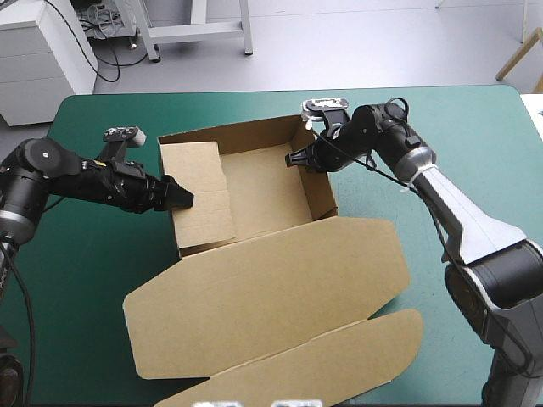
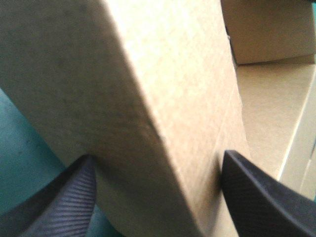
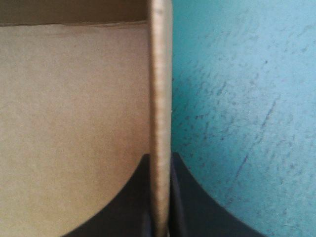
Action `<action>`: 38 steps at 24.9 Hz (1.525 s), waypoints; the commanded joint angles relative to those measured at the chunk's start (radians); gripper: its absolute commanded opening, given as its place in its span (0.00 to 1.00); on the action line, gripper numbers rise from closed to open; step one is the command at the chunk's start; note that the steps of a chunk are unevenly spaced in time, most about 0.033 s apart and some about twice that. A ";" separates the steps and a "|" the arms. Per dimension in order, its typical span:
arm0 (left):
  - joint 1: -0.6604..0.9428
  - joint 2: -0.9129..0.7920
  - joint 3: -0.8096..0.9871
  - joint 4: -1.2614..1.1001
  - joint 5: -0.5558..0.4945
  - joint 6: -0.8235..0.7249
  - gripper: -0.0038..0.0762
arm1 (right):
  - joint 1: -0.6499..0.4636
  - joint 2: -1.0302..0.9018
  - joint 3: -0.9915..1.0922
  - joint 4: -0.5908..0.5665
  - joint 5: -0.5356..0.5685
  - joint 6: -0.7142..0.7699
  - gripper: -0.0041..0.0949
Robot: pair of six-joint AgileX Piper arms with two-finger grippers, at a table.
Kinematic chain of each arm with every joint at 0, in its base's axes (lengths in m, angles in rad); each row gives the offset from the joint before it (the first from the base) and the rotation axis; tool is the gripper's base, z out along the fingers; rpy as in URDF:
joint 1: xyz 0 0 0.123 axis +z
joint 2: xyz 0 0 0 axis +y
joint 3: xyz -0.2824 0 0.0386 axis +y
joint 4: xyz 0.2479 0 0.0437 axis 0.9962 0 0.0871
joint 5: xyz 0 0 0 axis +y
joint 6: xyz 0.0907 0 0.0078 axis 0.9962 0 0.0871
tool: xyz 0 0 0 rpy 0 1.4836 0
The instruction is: Fold the box
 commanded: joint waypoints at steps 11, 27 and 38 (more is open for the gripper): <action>-0.290 -0.027 -0.028 0.501 -0.206 -0.628 0.52 | 0.031 -0.056 -0.028 0.044 -0.026 0.126 0.02; -0.336 0.082 -0.065 0.690 -0.115 -0.713 0.04 | 0.031 -0.056 -0.028 -0.021 0.093 0.112 0.02; -0.338 0.309 -0.438 0.651 0.045 -0.642 0.04 | -0.005 -0.132 -0.028 -0.344 0.256 0.142 0.02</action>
